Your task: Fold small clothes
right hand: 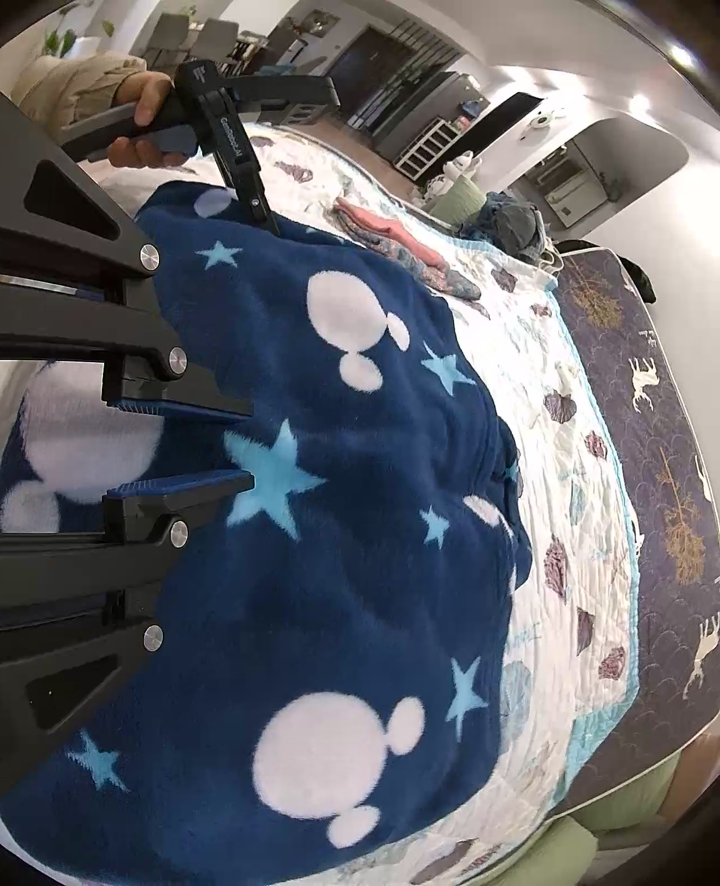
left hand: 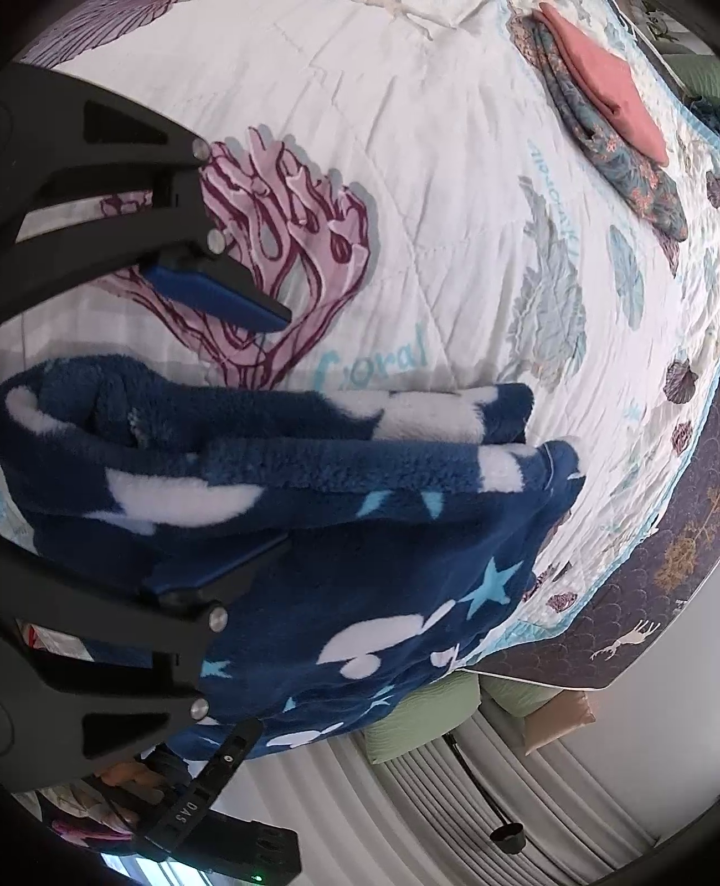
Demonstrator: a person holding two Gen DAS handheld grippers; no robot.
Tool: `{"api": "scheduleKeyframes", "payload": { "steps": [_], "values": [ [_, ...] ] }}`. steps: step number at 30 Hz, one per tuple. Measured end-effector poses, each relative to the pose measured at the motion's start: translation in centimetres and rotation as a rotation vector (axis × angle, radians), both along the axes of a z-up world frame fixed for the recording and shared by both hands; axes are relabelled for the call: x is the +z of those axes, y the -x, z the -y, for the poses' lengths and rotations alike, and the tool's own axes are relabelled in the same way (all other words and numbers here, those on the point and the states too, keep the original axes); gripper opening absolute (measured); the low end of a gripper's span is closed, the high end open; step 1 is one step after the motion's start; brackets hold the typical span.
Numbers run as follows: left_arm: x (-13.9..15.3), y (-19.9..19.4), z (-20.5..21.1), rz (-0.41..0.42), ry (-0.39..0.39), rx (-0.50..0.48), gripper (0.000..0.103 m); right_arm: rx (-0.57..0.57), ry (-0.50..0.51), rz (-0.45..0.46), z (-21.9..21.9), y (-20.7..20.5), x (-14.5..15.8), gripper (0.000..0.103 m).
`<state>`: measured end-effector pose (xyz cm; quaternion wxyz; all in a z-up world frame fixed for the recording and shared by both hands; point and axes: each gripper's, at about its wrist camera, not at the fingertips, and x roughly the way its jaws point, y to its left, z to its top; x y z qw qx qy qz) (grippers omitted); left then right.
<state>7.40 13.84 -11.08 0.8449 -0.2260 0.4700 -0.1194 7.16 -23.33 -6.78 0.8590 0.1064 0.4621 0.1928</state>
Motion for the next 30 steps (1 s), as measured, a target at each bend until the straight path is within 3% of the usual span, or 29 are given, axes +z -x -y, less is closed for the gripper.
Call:
{"api": "scheduleKeyframes", "payload": {
  "steps": [1,2,3,6,10,13,19,22,24,25,26,30],
  "values": [
    [0.0,0.0,0.0,-0.003,0.006,-0.001,0.071,0.0,-0.006,-0.002,0.1,0.1,-0.1,0.019],
    [0.1,0.0,0.1,-0.002,0.02,-0.009,0.06,0.003,-0.012,-0.002,0.3,0.2,-0.2,0.019],
    [0.1,0.0,0.2,0.002,0.069,-0.037,0.037,0.005,-0.013,-0.002,0.5,0.3,-0.3,0.019],
    [1.2,0.3,0.6,0.026,0.051,-0.026,0.028,0.005,-0.023,-0.006,1.1,0.5,-0.6,0.019],
    [4.2,0.8,1.6,0.082,0.057,-0.027,0.025,-0.012,-0.034,-0.002,2.3,0.8,-0.5,0.019],
    [7.5,1.3,3.8,0.167,0.026,-0.08,0.025,-0.036,-0.032,0.02,3.4,1.1,0.1,0.019],
    [11.5,1.6,12.3,0.28,-0.13,-0.271,0.024,-0.021,-0.046,0.071,4.6,0.5,2.6,0.019],
    [11.3,1.5,15.0,0.285,-0.194,-0.312,0.024,0.039,-0.034,0.109,3.9,-0.3,5.0,0.029],
    [11.0,1.4,16.0,0.281,-0.211,-0.316,0.024,0.095,-0.026,0.118,2.9,-1.4,6.4,0.046],
    [10.9,1.4,16.2,0.28,-0.216,-0.314,0.024,0.117,-0.015,0.109,2.2,-2.2,6.9,0.06],
    [10.8,1.3,16.4,0.277,-0.22,-0.311,0.024,0.13,0.005,0.095,1.6,-3.1,7.4,0.066],
    [10.8,1.6,16.8,0.275,-0.238,-0.299,0.024,0.217,0.037,0.001,-2.3,-7.0,8.0,0.071]
  ]
}}
